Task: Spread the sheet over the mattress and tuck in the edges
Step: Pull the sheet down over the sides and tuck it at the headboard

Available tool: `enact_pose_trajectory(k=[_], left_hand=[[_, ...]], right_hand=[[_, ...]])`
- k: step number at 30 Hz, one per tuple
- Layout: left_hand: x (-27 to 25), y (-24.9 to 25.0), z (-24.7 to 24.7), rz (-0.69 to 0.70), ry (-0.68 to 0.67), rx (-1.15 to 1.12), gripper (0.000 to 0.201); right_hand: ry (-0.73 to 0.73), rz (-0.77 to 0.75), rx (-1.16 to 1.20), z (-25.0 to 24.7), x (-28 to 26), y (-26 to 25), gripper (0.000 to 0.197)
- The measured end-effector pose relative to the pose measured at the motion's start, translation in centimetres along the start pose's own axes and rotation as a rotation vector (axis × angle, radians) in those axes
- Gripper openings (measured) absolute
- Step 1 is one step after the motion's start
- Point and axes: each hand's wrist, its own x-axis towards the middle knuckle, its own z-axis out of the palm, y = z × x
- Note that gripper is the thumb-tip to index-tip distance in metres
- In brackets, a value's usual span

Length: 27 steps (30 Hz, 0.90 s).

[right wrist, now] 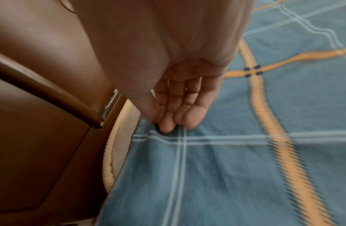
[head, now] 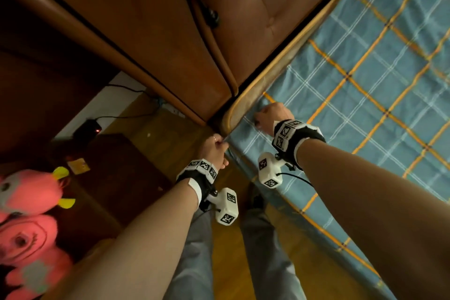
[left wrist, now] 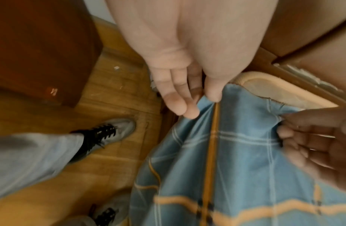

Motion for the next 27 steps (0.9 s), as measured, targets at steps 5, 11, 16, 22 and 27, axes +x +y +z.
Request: enact_pose_trajectory(k=[5, 11, 16, 22, 27], left_hand=[[0.7, 1.0, -2.3, -0.109, 0.121, -0.48, 0.014], [2.6, 0.4, -2.9, -0.154, -0.046, -0.553, 0.014], [3.2, -1.5, -2.7, -0.055, 0.137, -0.372, 0.016], [2.8, -0.3, -2.1, -0.092, 0.029, -0.181, 0.04], [4.0, 0.3, -2.3, -0.316, 0.011, -0.602, 0.031]], right_hand=[[0.16, -0.109, 0.287, -0.8, 0.4, -3.0, 0.024], [0.113, -0.046, 0.339, -0.7, 1.7, -3.9, 0.021], [0.366, 0.086, 0.272, -1.5, 2.6, -4.0, 0.041], [0.216, 0.2, 0.146, -3.3, 4.2, -2.3, 0.064], [0.139, 0.165, 0.226, -4.1, 5.7, -2.8, 0.018]])
